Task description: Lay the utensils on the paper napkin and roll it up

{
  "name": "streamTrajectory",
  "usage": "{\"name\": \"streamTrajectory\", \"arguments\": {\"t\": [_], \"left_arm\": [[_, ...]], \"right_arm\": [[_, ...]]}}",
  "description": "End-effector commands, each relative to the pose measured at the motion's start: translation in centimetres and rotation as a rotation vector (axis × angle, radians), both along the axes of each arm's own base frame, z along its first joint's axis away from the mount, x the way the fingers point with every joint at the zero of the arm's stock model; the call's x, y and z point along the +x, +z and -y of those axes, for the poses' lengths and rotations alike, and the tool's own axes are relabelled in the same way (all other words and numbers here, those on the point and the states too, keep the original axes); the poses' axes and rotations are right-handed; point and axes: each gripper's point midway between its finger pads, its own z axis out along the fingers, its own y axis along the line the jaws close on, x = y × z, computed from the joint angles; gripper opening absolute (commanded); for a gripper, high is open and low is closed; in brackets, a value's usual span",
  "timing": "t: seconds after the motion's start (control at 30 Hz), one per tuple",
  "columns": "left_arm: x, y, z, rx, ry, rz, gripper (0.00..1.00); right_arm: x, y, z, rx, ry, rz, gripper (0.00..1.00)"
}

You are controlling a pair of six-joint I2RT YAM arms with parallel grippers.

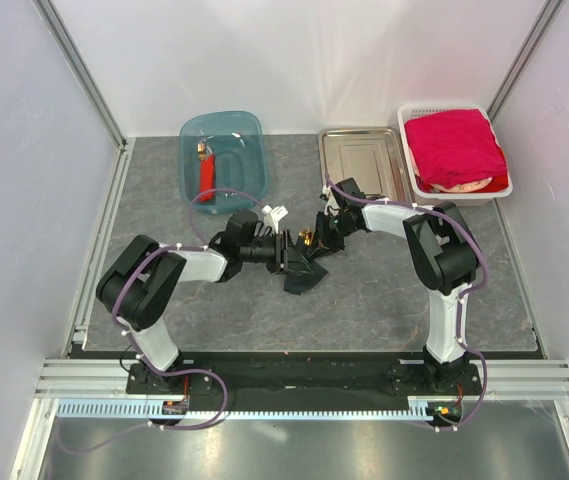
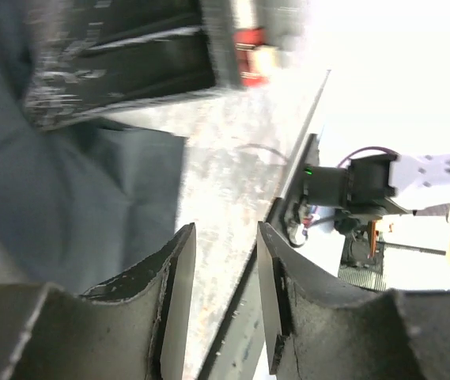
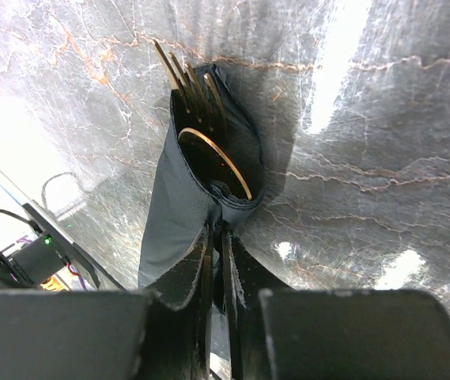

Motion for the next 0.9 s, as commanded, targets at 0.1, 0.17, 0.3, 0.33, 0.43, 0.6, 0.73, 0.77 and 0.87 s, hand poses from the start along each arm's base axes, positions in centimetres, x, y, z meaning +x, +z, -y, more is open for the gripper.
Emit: {"name": "streamTrajectory", "arguments": {"t": [0.1, 0.17, 0.3, 0.33, 0.43, 0.6, 0.73, 0.77, 0.87], "left_arm": [[-1.0, -0.7, -1.5, 0.011, 0.001, -0.038, 0.36], [-1.0, -1.8, -1.7, 0.033, 0.007, -0.056, 0.34], [-0.7, -5.2, -2.3, 0.134, 0.035, -0.123, 0.24], [-0.7, -6.0, -2.5, 0.15, 0.044, -0.143, 0.23], [-1.3, -7.9, -3.1, 0.192, 0.065, -0.195, 0.18], [-1.5, -9.7, -3.9, 0.239, 0.097, -0.229, 0.1], [-1.3, -10.2, -4.2, 0.26, 0.105, -0.234, 0.08], [-1.2, -10.2, -4.1, 0.26, 0.107, -0.232, 0.07], [-1.2, -10.4, -4.1, 0.257, 0.111, -0.245, 0.06]], "right_arm": [[-0.7, -4.3, 2.7, -0.152, -0.014, -0.018, 0.14], [-0.7, -4.3, 2.7, -0.15, -0.015, -0.018, 0.14], [-0.7, -4.3, 2.6, -0.143, -0.01, -0.016, 0.14], [-0.6, -4.2, 2.6, -0.141, -0.01, -0.013, 0.14], [0.0, -3.2, 2.2, -0.123, 0.0, 0.017, 0.16], [2.5, 0.3, 2.1, -0.071, -0.007, 0.103, 0.23], [4.1, 4.9, 1.9, -0.008, 0.015, 0.186, 0.45], [4.3, 5.8, 1.9, 0.006, 0.02, 0.202, 0.46], [4.1, 8.8, 1.4, 0.061, 0.051, 0.26, 0.47]]}}
